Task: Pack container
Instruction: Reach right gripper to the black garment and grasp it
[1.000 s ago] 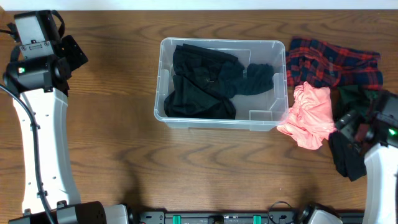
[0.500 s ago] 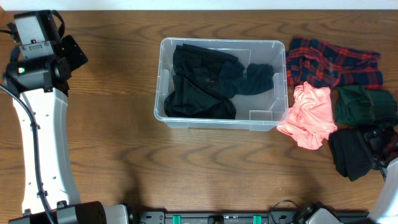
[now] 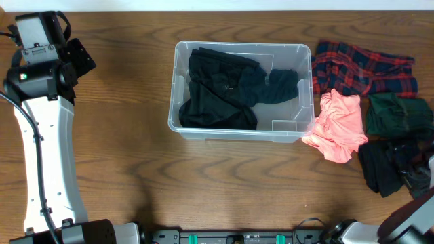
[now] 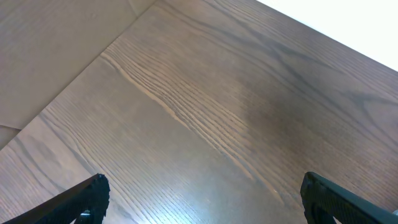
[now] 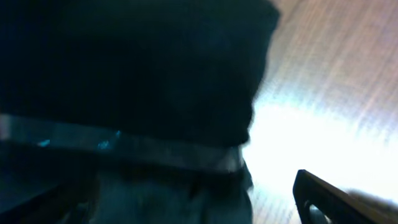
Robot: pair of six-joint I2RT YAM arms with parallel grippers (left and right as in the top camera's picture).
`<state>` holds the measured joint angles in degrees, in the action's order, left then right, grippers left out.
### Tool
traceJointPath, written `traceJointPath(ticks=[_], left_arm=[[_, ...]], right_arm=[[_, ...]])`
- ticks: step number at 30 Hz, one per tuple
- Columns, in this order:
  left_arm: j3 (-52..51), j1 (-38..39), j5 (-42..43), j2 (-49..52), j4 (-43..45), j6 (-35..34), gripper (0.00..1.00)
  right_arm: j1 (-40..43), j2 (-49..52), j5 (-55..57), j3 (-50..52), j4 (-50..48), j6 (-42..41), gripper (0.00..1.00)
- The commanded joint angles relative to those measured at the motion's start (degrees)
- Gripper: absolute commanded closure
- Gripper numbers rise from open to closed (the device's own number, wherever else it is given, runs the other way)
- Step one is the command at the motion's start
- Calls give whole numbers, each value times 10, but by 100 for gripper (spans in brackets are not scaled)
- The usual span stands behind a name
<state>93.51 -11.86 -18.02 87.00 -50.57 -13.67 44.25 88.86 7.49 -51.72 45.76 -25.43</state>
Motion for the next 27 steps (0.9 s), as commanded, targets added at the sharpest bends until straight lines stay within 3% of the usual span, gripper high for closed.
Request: traceJointPath(ticks=[1,5,11,12,18,23,27], left_arm=[[-1,-2,-7,1,0,0,2],[-1,-2,-7,1,0,0,2],[-1,-2,-7,1,0,0,2],[-1,-2,-7,1,0,0,2],[-1,-2,-7,1,0,0,2],[-1,-2,-7,1,0,0,2],[-1,-2,-7,1,0,0,2]], right_arm=[[5,33,4,-9,-11,13,7],[5,66,16,-8,-26,14,15],[5,99,15,-6,-40,15,51],[5,104,15,-5,-43,15,54],[5,120,22,19,-65,15,37],[5,120,22,52,-98,12,34],[5,120,21,70,-105,-2,19]])
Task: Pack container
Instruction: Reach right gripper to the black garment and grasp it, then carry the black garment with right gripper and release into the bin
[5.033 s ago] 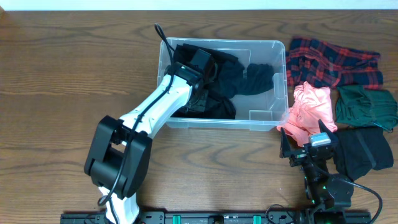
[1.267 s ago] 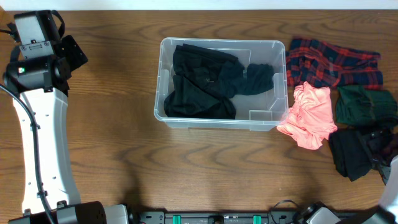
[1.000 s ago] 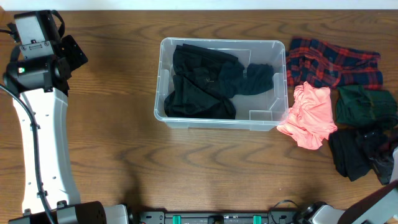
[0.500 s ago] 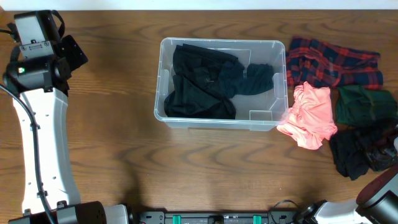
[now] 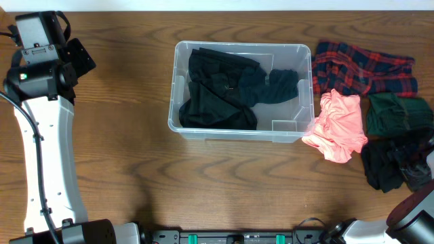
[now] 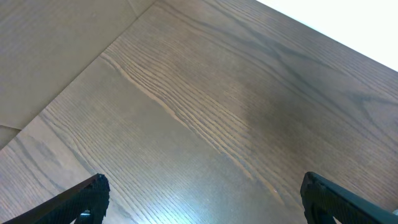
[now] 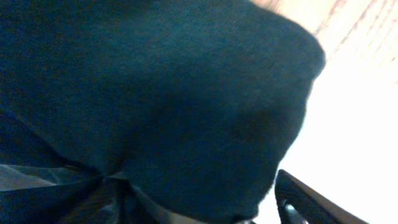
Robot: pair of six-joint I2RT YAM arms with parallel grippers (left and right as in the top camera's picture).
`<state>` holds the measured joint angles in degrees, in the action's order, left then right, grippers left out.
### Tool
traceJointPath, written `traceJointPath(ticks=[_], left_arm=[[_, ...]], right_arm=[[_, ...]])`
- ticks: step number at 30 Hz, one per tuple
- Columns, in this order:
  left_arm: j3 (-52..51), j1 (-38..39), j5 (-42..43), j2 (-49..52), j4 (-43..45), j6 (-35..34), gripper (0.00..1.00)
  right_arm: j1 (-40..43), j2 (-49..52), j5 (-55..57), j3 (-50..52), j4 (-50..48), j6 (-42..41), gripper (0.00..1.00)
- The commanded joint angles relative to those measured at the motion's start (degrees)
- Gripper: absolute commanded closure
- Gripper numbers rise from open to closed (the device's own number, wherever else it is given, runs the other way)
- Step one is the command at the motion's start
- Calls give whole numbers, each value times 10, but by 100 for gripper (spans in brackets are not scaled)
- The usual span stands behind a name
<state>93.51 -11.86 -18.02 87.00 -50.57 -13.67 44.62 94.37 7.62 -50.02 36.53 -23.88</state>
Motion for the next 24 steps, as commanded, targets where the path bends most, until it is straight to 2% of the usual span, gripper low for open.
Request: traceJointPath(ticks=[1,4,6,11,12,14,19,24], left_arm=[[-1,-2,-7,1,0,0,2],[-1,-2,-7,1,0,0,2],[-1,-2,-7,1,0,0,2],[-1,-2,-7,1,0,0,2],[-1,-2,-7,1,0,0,2],[-1,-2,-7,1,0,0,2],[-1,-2,-7,1,0,0,2],[-1,-2,-7,1,0,0,2]], right_arm=[[1,65,20,56,-15,-22,18],[1,65,17,68,-26,-25,21],[1,65,7,73,-32,-25,30],[1,65,-26,77,-38,-24,71],[1,65,-34,77,-37,-24,83],[1,65,-38,77,-33,-24,99],[-4,46,-55,76,-10,-16,99],[-36,-53,-145,48,23,4,99]])
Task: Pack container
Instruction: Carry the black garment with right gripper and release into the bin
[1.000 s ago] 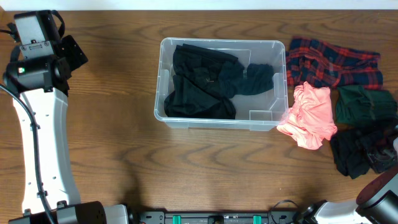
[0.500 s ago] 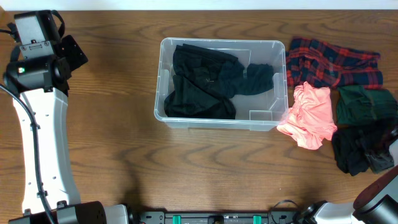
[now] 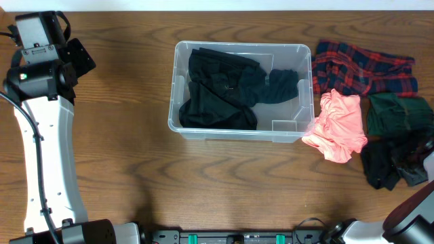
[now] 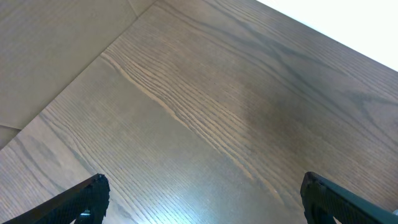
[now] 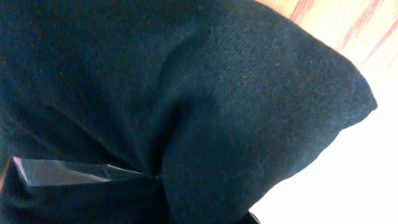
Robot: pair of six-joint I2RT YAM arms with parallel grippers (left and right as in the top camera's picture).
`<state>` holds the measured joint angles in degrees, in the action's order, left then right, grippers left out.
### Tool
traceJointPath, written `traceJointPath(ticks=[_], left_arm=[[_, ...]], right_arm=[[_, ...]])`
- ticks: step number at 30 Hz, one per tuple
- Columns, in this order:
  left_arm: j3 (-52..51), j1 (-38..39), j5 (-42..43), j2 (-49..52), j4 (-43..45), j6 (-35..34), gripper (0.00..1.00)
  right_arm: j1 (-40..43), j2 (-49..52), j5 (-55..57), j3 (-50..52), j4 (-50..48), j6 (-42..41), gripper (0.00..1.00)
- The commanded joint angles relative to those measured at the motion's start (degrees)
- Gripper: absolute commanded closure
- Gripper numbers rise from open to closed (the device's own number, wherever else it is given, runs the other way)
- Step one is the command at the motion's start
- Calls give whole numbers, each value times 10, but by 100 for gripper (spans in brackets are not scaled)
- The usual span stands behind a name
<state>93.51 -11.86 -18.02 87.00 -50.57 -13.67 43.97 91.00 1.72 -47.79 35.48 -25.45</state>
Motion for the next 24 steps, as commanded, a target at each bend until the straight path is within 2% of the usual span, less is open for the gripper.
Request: traceJointPath(ticks=[1,6,10,16,19,24], left_arm=[[-1,-2,-7,1,0,0,2],[-1,-2,-7,1,0,0,2],[-1,-2,-7,1,0,0,2],[-1,-2,-7,1,0,0,2],[-1,-2,-7,1,0,0,2],[-1,-2,-7,1,0,0,2]], right_arm=[[-39,-45,-101,16,40,20,99],[-127,-187,-127,-60,68,25,99],[-222,-241,-102,-155,103,34,99],[-373,-227,-86,-268,120,54,99],[-433,-202,-86,-277,103,59,99],[-525,-119,-86,-277,78,113,99]])
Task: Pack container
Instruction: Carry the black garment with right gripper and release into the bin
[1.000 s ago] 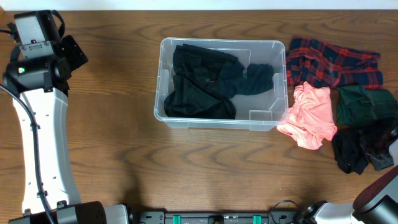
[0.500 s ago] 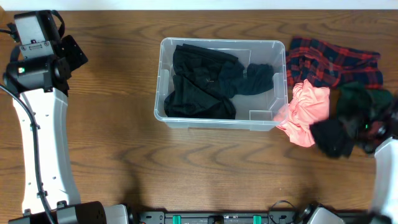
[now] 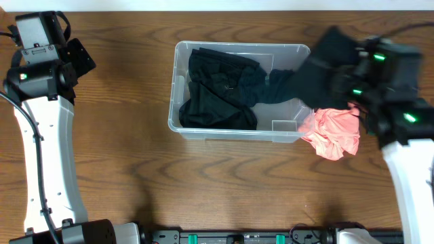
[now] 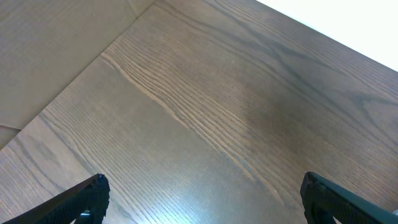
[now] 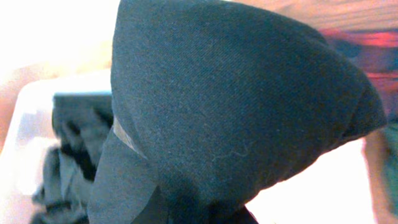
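A clear plastic bin (image 3: 178, 88) stands mid-table with black clothes (image 3: 217, 88) lying in it. A black garment (image 3: 325, 64) hangs over the bin's right end, held up by my right gripper (image 3: 349, 81), which is shut on it. In the right wrist view the garment (image 5: 236, 106) fills the frame and hides the fingers, with the bin (image 5: 31, 106) below at the left. My left gripper (image 4: 204, 186) is open over bare wood at the far left, and it also shows as the left gripper (image 3: 74, 57) from overhead.
A pink garment (image 3: 336, 132) lies against the bin's right front corner, partly under the right arm (image 3: 400, 102). A blurred red plaid cloth (image 5: 364, 40) shows behind the held garment. The right arm covers the table's right side.
My right gripper was low at the table's right edge, shut in the black garment. Now it holds that garment in the air over the bin's right end. The left arm has not moved.
My right gripper was at the black pile near the table's right edge with its jaws apart. Then it sat deeper in the cloth, and after that the cloth was bunched in its grip. Now the garment has left that spot and hangs over the bin.
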Robot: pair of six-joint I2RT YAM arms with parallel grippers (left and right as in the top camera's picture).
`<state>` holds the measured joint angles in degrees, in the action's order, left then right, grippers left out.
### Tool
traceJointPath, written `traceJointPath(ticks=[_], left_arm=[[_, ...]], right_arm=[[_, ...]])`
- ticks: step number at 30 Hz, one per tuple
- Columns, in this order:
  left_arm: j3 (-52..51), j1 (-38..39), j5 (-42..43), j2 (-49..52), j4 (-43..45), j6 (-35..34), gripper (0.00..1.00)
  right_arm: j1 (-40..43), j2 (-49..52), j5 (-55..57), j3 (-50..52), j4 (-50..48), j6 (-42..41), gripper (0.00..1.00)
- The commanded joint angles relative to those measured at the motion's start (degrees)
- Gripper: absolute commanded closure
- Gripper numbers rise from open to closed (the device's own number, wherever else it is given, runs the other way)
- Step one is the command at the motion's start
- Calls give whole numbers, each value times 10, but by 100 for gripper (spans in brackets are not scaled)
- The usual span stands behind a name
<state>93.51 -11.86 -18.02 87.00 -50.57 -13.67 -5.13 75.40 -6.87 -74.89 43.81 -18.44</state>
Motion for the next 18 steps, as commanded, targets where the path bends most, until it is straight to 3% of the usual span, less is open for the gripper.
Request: traceJointPath(ticks=[1,10,18], left_arm=[[-1,-2,-7,1,0,0,2],[-1,-2,-7,1,0,0,2],[-1,-2,-7,1,0,0,2]], right_arm=[[-50,61,0,-6,-8,52,99],[-99,180,2,-6,1,116,99],[-116,187,2,-6,36,135,99]])
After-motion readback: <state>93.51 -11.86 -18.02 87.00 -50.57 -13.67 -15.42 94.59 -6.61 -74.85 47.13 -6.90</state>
